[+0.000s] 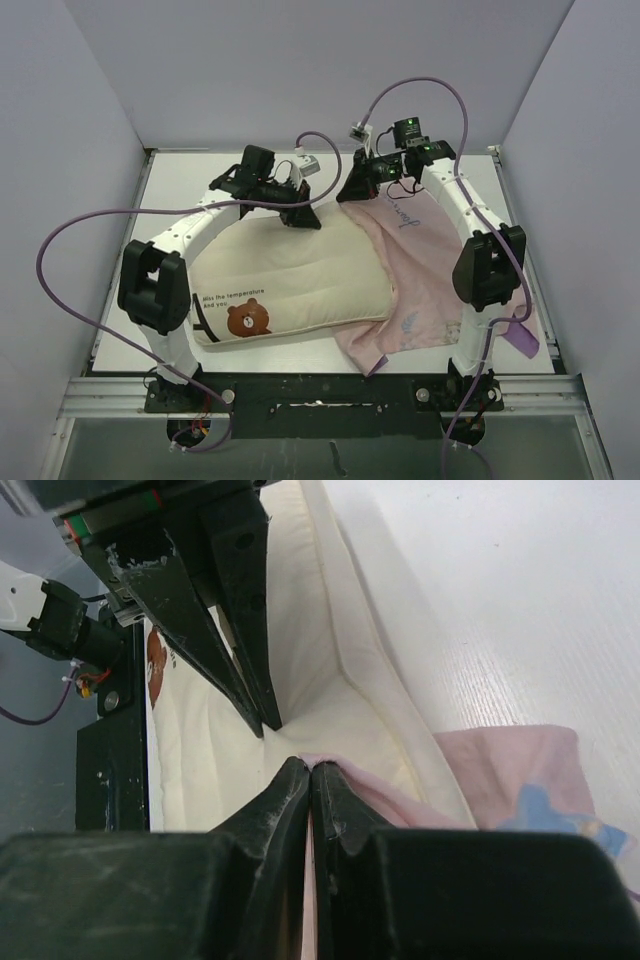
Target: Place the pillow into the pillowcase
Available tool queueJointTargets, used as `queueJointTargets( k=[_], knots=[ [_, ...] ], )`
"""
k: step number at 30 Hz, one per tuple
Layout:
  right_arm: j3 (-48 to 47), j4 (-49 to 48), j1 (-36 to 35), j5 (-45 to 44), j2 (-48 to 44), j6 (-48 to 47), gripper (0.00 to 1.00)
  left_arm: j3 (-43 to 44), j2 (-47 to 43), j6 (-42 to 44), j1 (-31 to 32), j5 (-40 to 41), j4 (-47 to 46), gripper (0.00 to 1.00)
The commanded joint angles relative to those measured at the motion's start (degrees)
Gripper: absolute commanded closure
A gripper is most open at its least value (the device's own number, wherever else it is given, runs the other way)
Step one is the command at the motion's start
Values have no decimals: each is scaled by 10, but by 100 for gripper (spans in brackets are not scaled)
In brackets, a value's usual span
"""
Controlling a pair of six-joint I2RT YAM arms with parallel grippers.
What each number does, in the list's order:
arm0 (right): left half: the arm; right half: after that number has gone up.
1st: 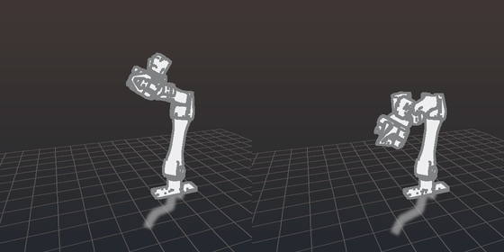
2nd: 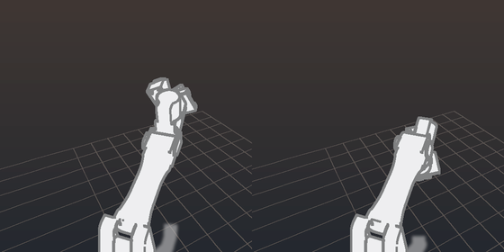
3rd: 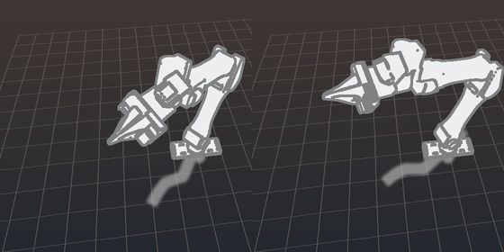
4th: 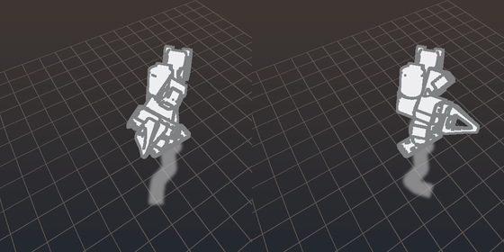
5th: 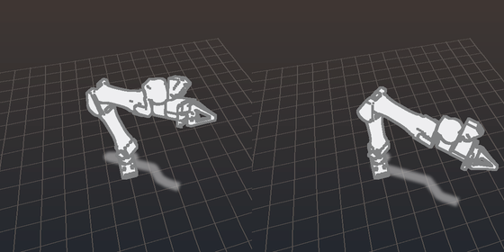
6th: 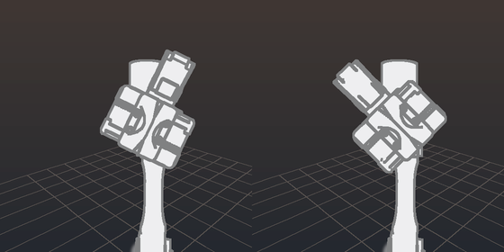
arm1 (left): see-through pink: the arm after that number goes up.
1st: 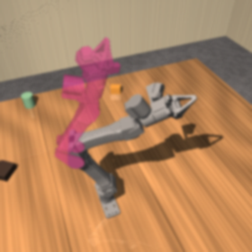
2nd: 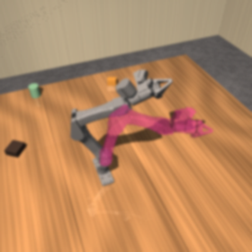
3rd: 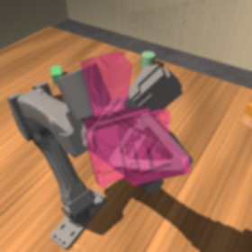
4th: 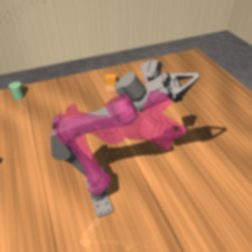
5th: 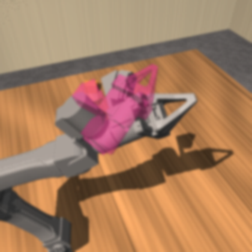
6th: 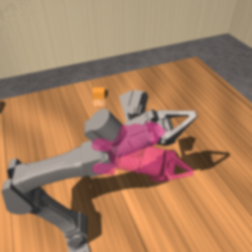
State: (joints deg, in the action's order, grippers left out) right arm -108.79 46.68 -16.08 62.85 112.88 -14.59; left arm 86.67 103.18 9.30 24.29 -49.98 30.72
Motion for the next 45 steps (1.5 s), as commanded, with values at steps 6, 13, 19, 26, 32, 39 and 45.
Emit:
queueJointTargets(
  k=[6, 13, 19, 26, 32, 39, 45],
  knots=[
    [16, -35, -19, -27, -40, 29, 100, -2, 28, -167, -37, 70, -226, 100],
    [39, -35, -7, -120, -29, 34, 82, 39, 75, -164, -51, 213, -166, 99],
    [20, 6, -8, -54, -46, -55, 47, 76, 86, -184, -51, 245, -156, 68],
    [128, 69, 31, -44, -123, -172, 36, -95, -98, -198, -97, 264, -302, 14],
    [297, -14, 51, -159, -186, -56, 37, -247, -214, -129, -63, 160, -344, 13],
    [390, -59, 77, -226, -194, 30, 44, -365, -267, 54, 170, 302, -300, 11],
    [407, -78, 76, -227, -171, 53, 50, -360, -213, 75, 229, 405, -297, 10]
  ],
)
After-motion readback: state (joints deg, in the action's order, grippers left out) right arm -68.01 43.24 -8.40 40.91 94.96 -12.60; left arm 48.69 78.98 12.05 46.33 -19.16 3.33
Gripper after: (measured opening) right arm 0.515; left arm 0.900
